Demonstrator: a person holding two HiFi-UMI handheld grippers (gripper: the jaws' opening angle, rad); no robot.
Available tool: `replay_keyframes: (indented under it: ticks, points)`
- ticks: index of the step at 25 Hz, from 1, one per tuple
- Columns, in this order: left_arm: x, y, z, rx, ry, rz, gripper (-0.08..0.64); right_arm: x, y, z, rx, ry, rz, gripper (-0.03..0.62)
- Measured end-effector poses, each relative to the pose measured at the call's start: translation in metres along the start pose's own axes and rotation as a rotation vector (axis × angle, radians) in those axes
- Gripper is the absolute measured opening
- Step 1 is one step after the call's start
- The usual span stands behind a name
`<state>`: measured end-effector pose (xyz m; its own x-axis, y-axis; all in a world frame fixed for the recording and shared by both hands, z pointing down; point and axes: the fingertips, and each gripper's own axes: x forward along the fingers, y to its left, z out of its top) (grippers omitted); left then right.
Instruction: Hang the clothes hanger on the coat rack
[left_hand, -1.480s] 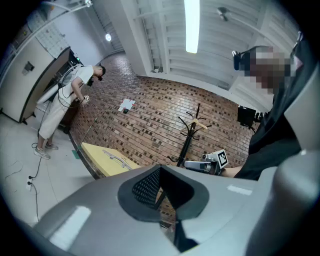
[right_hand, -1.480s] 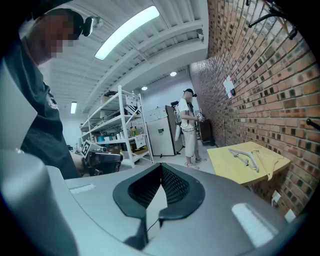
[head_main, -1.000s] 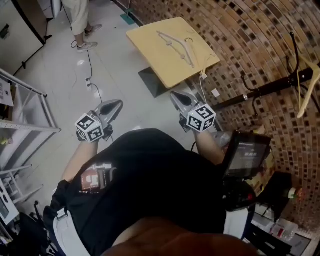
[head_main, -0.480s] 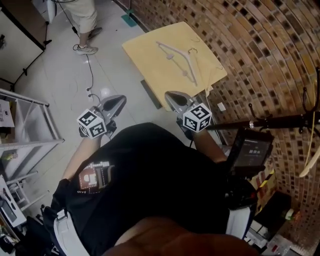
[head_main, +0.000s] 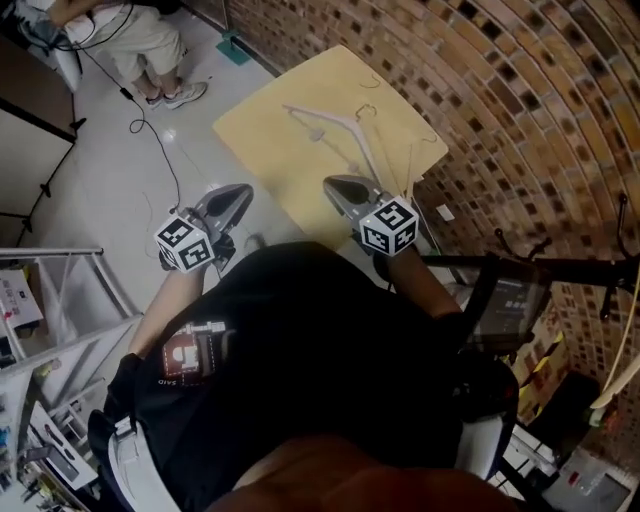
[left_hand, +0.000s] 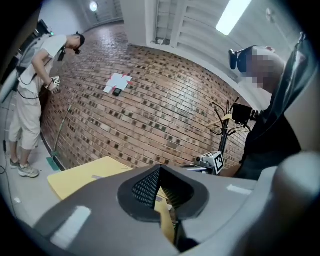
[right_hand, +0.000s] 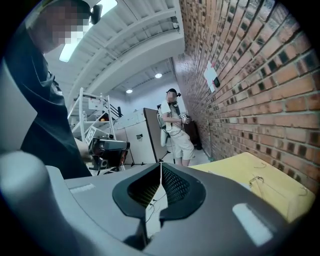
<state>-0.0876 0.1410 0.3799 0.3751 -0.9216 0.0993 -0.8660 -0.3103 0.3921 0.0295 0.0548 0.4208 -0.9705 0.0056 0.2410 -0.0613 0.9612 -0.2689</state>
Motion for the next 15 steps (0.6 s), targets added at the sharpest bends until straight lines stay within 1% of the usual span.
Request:
replay_keyframes:
  ticks: [2, 4, 9, 11, 13, 15]
  points:
    - [0.024, 0.017, 0.003, -0.01, 0.027, -0.061, -0.005, 0.001, -0.019, -0.003, 0.03, 0.007, -0.064, 0.023]
    - [0.051, 0.036, 0.008, -0.002, 0.06, -0.131, -0.005, 0.006, -0.04, -0.004, 0.049, 0.014, -0.132, 0.023]
    - [0.115, 0.087, 0.015, 0.022, 0.166, -0.341, -0.005, 0.023, -0.092, -0.004, 0.082, 0.05, -0.354, 0.037]
    - [0.134, 0.106, 0.015, 0.045, 0.223, -0.408, -0.005, 0.032, -0.113, -0.004, 0.115, 0.078, -0.433, 0.049]
    - [0.154, 0.123, 0.016, 0.087, 0.278, -0.477, -0.005, 0.036, -0.137, -0.006, 0.154, 0.111, -0.509, 0.065]
    - [0.176, 0.137, 0.015, 0.131, 0.329, -0.53, -0.005, 0.035, -0.162, -0.012, 0.179, 0.168, -0.58, 0.072]
